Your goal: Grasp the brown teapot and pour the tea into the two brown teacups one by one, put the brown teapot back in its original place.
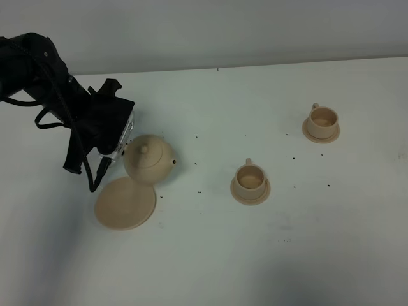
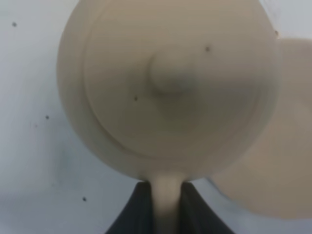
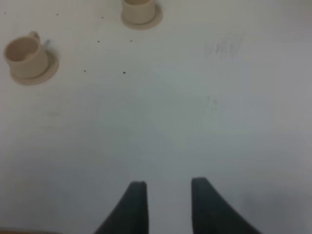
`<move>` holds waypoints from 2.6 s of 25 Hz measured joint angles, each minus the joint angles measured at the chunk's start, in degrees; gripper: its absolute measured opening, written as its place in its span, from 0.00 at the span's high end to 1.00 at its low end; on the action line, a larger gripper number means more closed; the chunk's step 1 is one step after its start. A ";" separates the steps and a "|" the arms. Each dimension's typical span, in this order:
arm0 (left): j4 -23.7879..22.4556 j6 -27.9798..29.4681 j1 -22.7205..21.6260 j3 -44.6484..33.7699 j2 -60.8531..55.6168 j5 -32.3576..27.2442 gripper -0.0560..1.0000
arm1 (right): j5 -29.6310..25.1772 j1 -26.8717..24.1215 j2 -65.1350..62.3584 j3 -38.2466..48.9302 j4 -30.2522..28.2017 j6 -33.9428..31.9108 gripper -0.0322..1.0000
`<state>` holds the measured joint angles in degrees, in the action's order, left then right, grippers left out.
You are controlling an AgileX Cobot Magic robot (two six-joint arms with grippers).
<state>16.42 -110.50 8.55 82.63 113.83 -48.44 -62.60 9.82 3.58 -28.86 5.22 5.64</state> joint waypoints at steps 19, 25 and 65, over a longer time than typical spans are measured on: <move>3.03 11.49 0.00 0.00 0.00 -4.35 0.83 | 0.00 0.00 0.00 0.00 0.00 0.00 0.74; -1.33 17.63 0.00 0.00 0.00 -6.04 0.83 | 0.00 0.00 0.00 0.00 0.00 0.00 0.74; -6.24 33.10 15.78 51.59 24.62 -19.85 0.83 | 0.00 0.00 0.00 0.00 0.00 0.00 0.74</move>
<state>10.17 -77.40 24.33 134.22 138.45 -68.30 -62.60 9.82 3.58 -28.86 5.22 5.64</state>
